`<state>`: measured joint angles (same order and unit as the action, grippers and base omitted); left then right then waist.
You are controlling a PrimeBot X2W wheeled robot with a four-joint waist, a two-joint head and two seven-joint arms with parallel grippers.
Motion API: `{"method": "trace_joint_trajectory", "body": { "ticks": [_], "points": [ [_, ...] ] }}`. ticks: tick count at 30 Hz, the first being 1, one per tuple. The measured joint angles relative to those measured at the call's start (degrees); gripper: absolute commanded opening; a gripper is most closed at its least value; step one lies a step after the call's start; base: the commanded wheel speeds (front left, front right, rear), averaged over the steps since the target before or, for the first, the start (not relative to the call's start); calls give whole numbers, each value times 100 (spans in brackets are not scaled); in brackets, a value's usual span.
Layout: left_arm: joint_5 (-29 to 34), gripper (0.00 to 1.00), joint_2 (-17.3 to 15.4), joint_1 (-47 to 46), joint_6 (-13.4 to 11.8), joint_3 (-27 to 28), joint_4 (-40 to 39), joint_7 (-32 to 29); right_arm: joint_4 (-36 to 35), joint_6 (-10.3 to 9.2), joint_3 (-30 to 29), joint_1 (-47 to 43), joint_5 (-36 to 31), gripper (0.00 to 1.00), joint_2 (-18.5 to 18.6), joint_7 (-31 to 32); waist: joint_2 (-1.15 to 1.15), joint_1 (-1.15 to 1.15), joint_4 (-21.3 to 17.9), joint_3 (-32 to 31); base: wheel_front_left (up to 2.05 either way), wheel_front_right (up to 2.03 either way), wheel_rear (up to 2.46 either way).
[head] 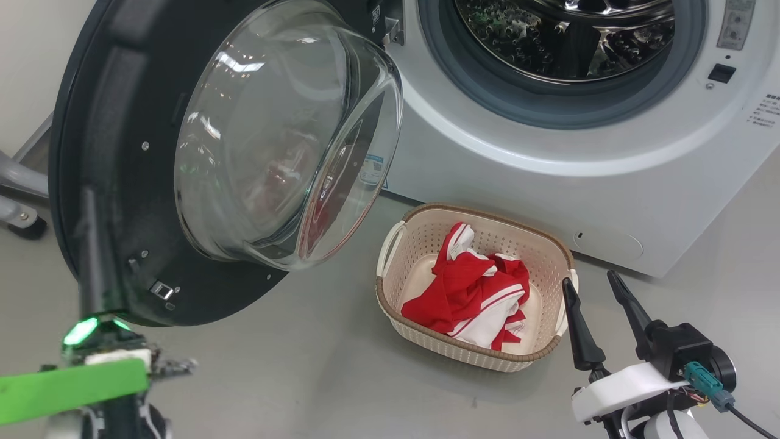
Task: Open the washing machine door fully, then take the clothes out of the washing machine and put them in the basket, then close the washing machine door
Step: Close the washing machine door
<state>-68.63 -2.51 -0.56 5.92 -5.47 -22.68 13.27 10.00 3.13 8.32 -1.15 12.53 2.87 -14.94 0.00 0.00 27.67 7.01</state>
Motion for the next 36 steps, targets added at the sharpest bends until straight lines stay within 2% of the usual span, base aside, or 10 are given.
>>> {"method": "trace_joint_trajectory", "body": {
  "ticks": [6, 10, 17, 21, 24, 29, 36],
  "points": [
    [-265, 0, -4, -268, 0, 942, -219, 48, -9, -1, -15, 1, -1, 100, 0, 0, 0, 0, 7, 67, 0, 0, 0],
    [-678, 0, -140, -423, 0, 1462, -124, 48, -27, -9, -59, 7, -2, 100, 4, 0, 0, 0, 20, 101, 0, 0, 0],
    [-1546, 0, -459, -581, -16, 2430, 575, 8, -26, -9, -55, 64, -9, 100, 2, 0, 0, 0, 42, 146, 0, 0, 0],
    [-2079, 0, -689, -680, -146, 2889, 1206, -169, -26, -7, -47, 71, -52, 100, 2, 0, 0, 0, 52, 169, 0, 0, 0],
    [-2458, 0, -867, -685, -172, 2969, 1606, -443, -25, 2, -42, 72, -58, 100, 3, 0, 0, 0, 52, 187, 0, 0, 0],
    [-2832, 0, -1051, -685, -216, 2733, 2112, -1044, -21, 33, -37, 78, -60, 100, 23, 0, 0, 0, 43, 218, 0, 0, 0],
    [-3182, 0, -1113, -685, -211, 2360, 2518, -1715, -10, 34, -19, 124, -94, 100, 43, 0, 0, 0, 29, 246, 0, 0, 0]
  ]
}}
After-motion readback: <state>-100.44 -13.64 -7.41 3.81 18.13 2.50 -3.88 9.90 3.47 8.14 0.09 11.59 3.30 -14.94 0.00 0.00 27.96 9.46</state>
